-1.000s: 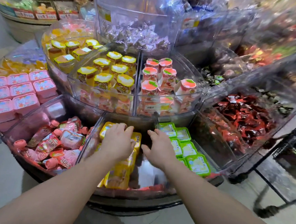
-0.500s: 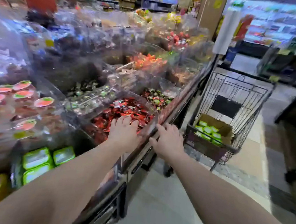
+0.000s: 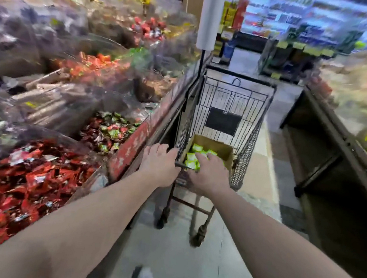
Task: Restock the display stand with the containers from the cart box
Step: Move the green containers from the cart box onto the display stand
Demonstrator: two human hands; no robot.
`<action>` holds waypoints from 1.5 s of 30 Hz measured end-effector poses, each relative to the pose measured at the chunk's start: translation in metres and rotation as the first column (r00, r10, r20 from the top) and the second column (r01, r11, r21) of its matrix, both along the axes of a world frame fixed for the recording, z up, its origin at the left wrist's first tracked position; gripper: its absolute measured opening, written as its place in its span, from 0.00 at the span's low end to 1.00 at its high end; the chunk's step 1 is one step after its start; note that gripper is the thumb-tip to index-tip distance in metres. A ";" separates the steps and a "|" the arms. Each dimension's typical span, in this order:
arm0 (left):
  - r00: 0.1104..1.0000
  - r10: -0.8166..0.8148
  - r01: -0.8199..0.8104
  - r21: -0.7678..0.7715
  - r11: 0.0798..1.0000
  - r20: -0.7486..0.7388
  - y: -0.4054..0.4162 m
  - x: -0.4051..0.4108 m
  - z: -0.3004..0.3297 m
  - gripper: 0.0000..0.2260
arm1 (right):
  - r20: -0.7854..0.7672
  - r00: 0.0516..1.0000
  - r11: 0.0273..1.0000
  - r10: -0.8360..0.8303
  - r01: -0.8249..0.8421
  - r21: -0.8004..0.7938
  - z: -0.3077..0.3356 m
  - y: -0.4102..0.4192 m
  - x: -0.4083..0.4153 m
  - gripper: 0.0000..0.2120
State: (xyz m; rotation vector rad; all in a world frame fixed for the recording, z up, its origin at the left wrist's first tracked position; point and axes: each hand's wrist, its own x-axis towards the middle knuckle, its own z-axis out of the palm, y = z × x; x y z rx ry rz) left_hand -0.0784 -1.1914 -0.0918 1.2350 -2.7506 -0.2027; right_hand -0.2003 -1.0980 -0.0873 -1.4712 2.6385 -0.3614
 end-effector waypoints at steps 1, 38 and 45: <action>1.000 -0.012 0.012 -0.005 1.000 -0.017 -0.017 -0.016 -0.004 0.24 | -0.005 1.000 1.000 -0.011 0.011 0.001 -0.002 -0.014 -0.014 0.26; 0.907 0.364 -0.420 0.525 0.740 0.212 -0.247 -0.370 -0.238 0.37 | 0.367 0.909 0.776 0.195 -0.372 0.509 -0.267 -0.290 -0.463 0.33; 0.864 0.448 -0.490 0.591 0.640 0.232 -0.242 -0.364 -0.324 0.38 | 0.278 0.935 0.809 0.221 -0.335 0.484 -0.366 -0.293 -0.421 0.33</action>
